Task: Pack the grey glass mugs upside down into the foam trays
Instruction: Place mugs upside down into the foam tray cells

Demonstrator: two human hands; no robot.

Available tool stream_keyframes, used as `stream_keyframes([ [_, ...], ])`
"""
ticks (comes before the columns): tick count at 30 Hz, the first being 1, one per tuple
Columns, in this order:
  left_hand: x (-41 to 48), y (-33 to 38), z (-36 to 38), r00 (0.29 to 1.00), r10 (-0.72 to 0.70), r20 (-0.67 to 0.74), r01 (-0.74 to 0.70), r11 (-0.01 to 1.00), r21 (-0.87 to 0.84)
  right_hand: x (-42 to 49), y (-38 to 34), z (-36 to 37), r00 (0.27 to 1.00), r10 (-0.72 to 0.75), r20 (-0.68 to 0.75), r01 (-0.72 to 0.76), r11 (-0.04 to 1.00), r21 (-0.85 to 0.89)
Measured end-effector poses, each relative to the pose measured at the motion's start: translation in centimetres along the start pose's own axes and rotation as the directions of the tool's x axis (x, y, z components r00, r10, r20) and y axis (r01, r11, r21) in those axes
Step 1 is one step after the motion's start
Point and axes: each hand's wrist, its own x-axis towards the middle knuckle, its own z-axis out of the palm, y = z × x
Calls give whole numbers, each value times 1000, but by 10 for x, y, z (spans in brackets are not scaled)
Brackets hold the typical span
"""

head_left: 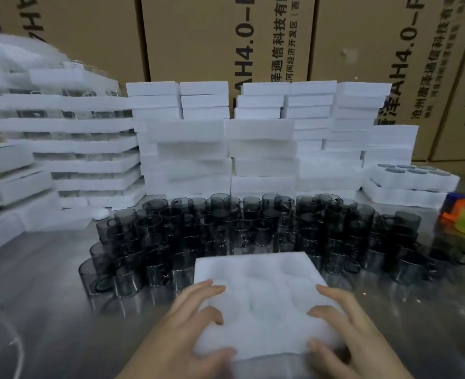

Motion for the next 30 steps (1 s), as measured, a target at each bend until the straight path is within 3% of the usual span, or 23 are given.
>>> stream_keyframes([
  [3,7,-2,0,998,-57,-25,52,985,-166,-6,13,6,1000,-2,-10,3,999,50],
  [7,16,-9,-2,997,-72,-35,63,976,-210,3,19,1,995,57,78,-67,988,137],
  [9,21,-12,-1,996,-57,-72,34,956,-291,10,21,-3,994,48,96,-67,977,203],
  [11,25,-16,-3,978,-135,-158,63,918,-393,15,24,-6,998,23,54,-36,963,268],
  [12,27,-22,-5,953,-194,-231,96,921,-377,17,27,-7,1000,14,3,-14,959,283],
  [14,28,-35,-10,865,-311,-395,259,949,-179,24,37,-9,991,-5,-137,39,968,246],
  [16,28,-46,-10,812,-393,-432,455,889,46,30,44,-11,970,37,-241,23,970,242],
  [20,28,-52,-2,892,-372,-259,440,847,298,36,53,-11,946,101,-309,-16,964,264],
  [25,32,-49,-6,888,-378,-261,432,880,197,36,59,-8,943,133,-304,-31,948,318],
  [28,36,-39,-19,822,-406,-400,476,875,91,37,59,-8,936,151,-318,-39,942,334],
  [30,40,-26,-28,763,-344,-547,423,906,21,37,54,-10,908,154,-390,-20,945,326],
])
